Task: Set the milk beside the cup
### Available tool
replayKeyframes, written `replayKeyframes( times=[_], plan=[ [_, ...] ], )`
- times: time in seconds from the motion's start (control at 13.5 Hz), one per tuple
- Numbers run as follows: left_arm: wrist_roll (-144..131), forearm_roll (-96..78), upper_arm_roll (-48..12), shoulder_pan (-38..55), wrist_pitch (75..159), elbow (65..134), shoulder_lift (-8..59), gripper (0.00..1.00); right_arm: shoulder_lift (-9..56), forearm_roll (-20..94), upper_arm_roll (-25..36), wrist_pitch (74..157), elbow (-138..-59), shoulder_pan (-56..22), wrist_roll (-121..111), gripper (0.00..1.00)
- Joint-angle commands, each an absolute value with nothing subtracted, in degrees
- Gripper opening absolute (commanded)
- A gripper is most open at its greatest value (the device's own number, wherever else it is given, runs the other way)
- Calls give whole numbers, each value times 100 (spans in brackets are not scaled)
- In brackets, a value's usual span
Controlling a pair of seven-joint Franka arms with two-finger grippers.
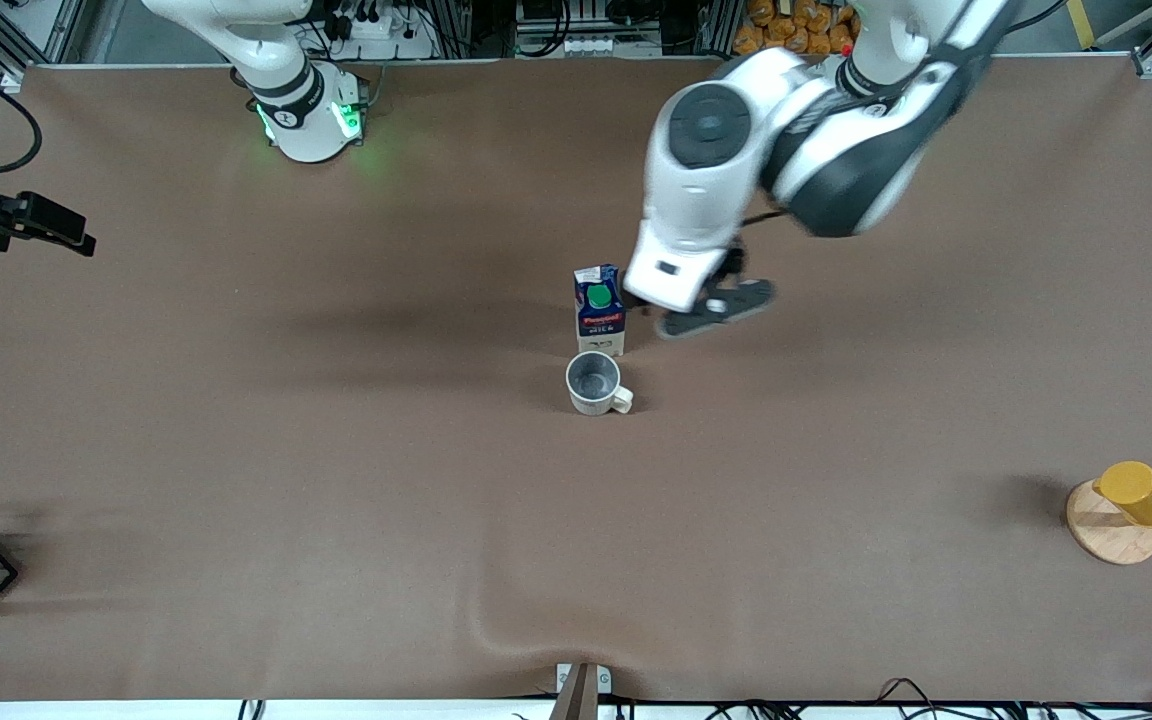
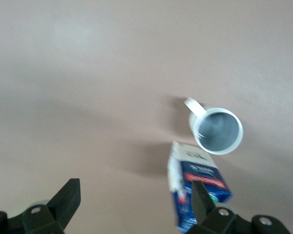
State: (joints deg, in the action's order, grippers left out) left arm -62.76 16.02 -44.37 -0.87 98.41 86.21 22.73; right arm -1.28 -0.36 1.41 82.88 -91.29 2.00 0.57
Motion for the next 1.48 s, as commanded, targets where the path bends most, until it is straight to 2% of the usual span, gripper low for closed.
replayKeyframes(
  times=[0.0, 0.44, 0.59, 0.74, 1.04, 1.26, 1.41],
  plan=[
    [-5941, 1450, -4632, -685, 9686, 8789, 2005, 100, -184, -97, 114, 8306, -9185, 220, 123, 100],
    [-4294, 1320, -4676, -1810, 9387, 8859, 1398, 100, -167, -97, 114, 8411, -9184, 194, 114, 100],
    [-3580, 1109, -4195, -1645, 9369, 8868, 1170, 100, -176, -97, 114, 8376, -9185, 219, 97, 100],
    [-2625, 592, -3362, -1311, 9343, 8894, 810, 100, -202, -97, 123, 8323, -9185, 237, 62, 100],
    [-1171, 141, -2252, -1117, 9299, 9412, -69, 100, -237, -105, 132, 8201, -9273, 307, 53, 100],
    [-451, 141, -1295, -590, 9290, 9431, -193, 100, -264, -88, 123, 8183, -9246, 334, -44, 100],
    [-124, 193, -1178, -589, 9255, 9422, -202, 100, -246, -88, 123, 8209, -9255, 334, -44, 100]
  ],
)
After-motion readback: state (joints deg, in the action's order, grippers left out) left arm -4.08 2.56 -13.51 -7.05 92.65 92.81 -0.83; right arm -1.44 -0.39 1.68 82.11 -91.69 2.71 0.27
